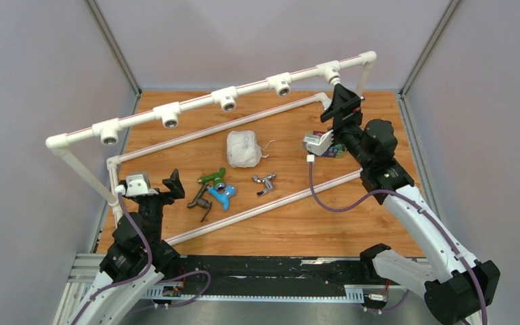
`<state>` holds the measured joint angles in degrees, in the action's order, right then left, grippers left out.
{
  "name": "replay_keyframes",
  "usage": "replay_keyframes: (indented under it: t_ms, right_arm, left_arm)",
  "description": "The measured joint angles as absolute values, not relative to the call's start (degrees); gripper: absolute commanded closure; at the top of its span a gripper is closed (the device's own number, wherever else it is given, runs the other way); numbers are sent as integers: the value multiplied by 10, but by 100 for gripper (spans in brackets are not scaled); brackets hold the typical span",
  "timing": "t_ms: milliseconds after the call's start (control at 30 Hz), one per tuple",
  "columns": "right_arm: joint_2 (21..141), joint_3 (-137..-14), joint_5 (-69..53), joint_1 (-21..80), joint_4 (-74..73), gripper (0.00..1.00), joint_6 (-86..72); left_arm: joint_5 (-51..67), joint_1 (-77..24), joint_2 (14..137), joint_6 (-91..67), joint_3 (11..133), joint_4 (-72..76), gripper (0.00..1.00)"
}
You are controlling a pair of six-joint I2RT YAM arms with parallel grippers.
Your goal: Install the water faucets
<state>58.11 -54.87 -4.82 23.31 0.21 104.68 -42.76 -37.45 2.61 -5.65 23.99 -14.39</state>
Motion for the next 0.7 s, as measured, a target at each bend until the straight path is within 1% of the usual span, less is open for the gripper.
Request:
replay_keyframes:
  t_ms: [200,533,700]
  right_arm:
    - [573,-549,-37,243,-4,0,1045]
    - [477,-547,-4,244,-77,0,1044]
    - [464,-538,10,245,-98,0,1043]
  left_arm:
    - [-429,-375,24,-57,240,-144,0]
    - [-430,-375,24,-57,240,-143,0]
    - [-429,-375,24,-57,240,-143,0]
